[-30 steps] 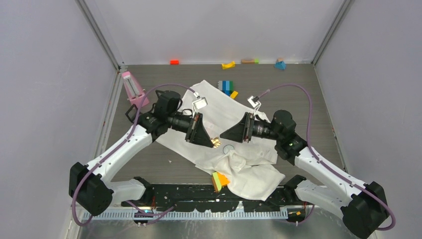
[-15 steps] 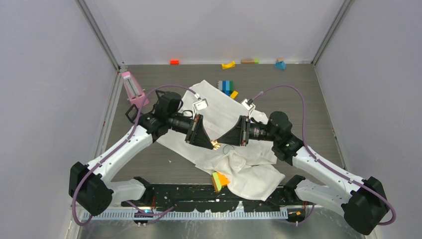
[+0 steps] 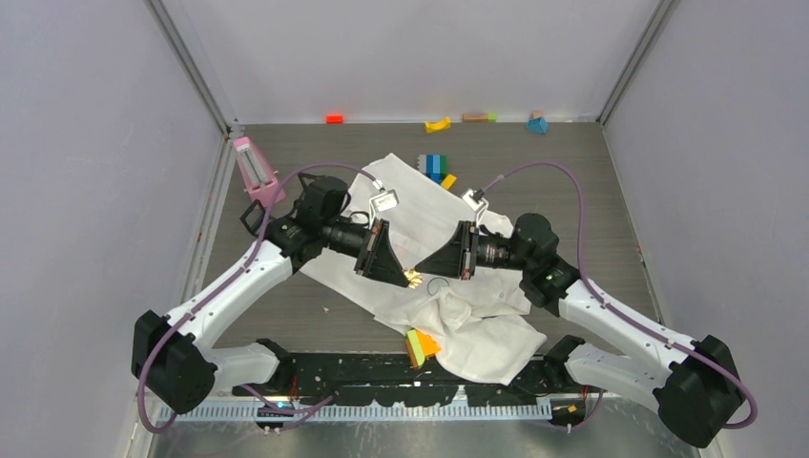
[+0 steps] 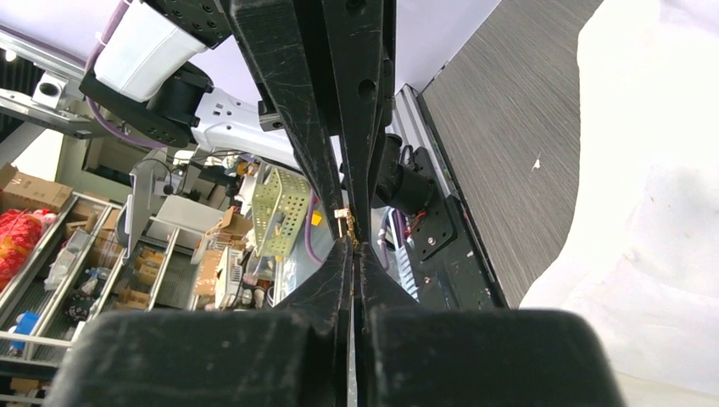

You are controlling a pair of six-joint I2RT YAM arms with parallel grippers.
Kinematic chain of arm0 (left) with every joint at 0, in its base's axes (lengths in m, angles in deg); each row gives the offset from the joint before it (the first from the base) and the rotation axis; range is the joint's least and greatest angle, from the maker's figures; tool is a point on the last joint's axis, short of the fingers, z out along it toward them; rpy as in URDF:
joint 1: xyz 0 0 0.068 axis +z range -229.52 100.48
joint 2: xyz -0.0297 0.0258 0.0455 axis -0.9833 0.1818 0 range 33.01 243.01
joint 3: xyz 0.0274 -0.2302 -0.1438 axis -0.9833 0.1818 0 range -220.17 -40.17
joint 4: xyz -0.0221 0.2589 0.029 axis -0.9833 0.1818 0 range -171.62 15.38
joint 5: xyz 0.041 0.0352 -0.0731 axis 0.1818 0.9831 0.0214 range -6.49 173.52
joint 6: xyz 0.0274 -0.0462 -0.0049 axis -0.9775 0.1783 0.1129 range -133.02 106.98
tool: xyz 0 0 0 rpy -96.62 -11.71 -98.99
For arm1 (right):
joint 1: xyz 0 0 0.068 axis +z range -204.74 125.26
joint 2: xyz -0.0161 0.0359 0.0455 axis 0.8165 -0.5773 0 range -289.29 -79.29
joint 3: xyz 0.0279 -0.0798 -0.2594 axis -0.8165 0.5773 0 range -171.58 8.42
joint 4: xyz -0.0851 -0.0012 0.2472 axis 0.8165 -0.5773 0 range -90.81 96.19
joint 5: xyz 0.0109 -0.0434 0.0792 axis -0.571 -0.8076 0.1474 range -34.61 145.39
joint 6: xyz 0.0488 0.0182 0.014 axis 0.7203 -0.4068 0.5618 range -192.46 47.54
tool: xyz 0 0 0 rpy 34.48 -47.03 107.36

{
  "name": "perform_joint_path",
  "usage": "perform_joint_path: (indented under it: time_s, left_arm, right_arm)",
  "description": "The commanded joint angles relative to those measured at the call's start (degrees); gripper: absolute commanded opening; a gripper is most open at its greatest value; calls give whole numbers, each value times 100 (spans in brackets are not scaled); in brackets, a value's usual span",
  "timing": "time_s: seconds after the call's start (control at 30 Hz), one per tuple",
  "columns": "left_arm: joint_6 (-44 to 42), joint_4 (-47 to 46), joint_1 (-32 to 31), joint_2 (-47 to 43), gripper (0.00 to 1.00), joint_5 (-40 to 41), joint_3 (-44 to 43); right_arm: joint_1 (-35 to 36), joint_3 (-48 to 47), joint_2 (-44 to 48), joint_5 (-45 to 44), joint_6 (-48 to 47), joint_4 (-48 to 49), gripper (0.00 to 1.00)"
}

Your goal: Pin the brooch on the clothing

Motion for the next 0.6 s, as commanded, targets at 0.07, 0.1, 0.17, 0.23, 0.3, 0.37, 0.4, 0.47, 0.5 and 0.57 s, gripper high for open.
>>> perform_joint_path:
  time_s: [0.07,0.1,0.17,0.23,0.3,0.37,0.4,0.47,0.5,0.57]
  left_arm:
    - [71,-270,-28,-170,47,250,-5]
    - [107,-301,-23,-196,61,292,0]
    - [200,-471,-23,-279,77,325,23]
    - [358,-708,-13,-369,88,356,91]
    - [459,-863,17,-464,97,369,141]
    - [433,-881,78,-554,100,377,117]
    - [466,-937,100,-593,100,384,127]
    - [656,-1193,161,-672,100,381,196]
    - [818,-1449,194,-707,99,383,269]
    - [1266,-2064,277,-786,95,362,470]
  right_arm:
    - [76,109,258,-753,-123,321,1]
    - [72,136,361,-856,-98,428,1]
    - [75,207,514,-1142,-78,569,1]
    - [76,227,643,-1388,-120,623,1]
    - [76,298,762,-1622,-151,763,1]
    - [76,400,870,-1825,-126,1010,1]
    - [76,431,932,-1923,-108,1156,1]
    - [76,473,994,-2019,-100,1266,1]
    - [76,469,1003,-2042,-99,1278,1]
    - [76,444,972,-2030,-120,1272,1]
